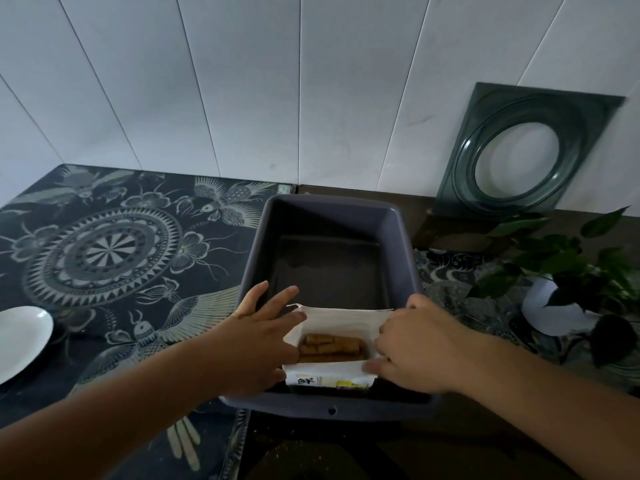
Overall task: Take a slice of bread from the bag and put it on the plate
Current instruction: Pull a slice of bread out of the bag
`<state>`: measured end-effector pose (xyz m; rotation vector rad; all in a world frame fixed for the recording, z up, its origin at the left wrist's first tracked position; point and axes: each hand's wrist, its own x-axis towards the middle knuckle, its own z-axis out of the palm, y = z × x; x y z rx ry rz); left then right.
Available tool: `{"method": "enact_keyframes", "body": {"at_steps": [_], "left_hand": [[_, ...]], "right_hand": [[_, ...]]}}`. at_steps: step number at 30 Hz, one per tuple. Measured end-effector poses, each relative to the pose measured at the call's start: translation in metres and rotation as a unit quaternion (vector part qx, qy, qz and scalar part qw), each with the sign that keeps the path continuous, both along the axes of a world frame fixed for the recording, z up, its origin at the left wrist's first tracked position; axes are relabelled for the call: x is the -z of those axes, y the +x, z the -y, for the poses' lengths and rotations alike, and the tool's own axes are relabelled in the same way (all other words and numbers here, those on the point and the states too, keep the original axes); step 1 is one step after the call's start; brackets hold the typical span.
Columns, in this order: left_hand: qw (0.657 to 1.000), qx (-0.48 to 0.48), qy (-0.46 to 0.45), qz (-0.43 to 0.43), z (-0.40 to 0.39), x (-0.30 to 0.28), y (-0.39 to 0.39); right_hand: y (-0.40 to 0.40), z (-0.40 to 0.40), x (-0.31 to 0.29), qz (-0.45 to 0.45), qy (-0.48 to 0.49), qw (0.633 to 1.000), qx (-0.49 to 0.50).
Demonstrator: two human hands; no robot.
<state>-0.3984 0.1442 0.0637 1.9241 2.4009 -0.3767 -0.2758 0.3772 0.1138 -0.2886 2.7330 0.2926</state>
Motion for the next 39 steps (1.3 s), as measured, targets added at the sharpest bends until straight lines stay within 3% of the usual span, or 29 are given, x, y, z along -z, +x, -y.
{"method": "enact_keyframes", "body": {"at_steps": [3,5,9,12,14,19,22,25,30,32,35,39], "left_hand": [[1.000,-0.021,0.008,0.022,0.000,0.003,-0.002],[0.998,-0.032,0.013,0.043,-0.001,0.002,-0.003],[0.996,-0.052,0.017,0.076,-0.004,-0.002,-0.004],[0.995,-0.044,0.020,0.086,-0.003,-0.004,-0.004],[0.995,-0.039,0.026,0.084,-0.002,-0.004,-0.003],[0.994,-0.010,0.064,0.088,-0.001,-0.003,0.002],[0.994,-0.018,0.069,0.082,-0.001,0.000,0.006],[0.994,-0.025,0.071,0.081,-0.002,0.002,0.008],[0.972,-0.077,0.139,0.173,-0.003,0.004,0.015],[0.965,-0.086,0.177,0.173,-0.006,0.009,0.017],[0.941,-0.099,0.231,0.227,-0.009,0.014,0.019],[0.915,-0.107,0.261,0.290,-0.008,0.013,0.020]], "right_hand": [[-0.021,0.020,-0.005,-0.069,-0.017,0.997,0.023],[-0.041,0.035,-0.002,-0.047,-0.033,0.998,0.021],[-0.083,0.059,0.025,0.105,-0.057,0.992,0.049],[-0.105,0.062,0.055,0.254,-0.031,0.962,0.095],[-0.108,0.061,0.072,0.281,-0.026,0.950,0.135],[-0.101,0.069,0.100,0.193,-0.088,0.957,0.197],[-0.096,0.071,0.102,0.161,-0.066,0.967,0.187],[-0.089,0.069,0.112,0.158,-0.114,0.962,0.190],[-0.081,0.065,0.129,0.094,-0.216,0.953,0.193],[-0.078,0.064,0.127,0.072,-0.235,0.955,0.167],[-0.072,0.062,0.118,0.041,-0.207,0.970,0.119],[-0.066,0.062,0.094,0.067,-0.132,0.987,0.069]]}}
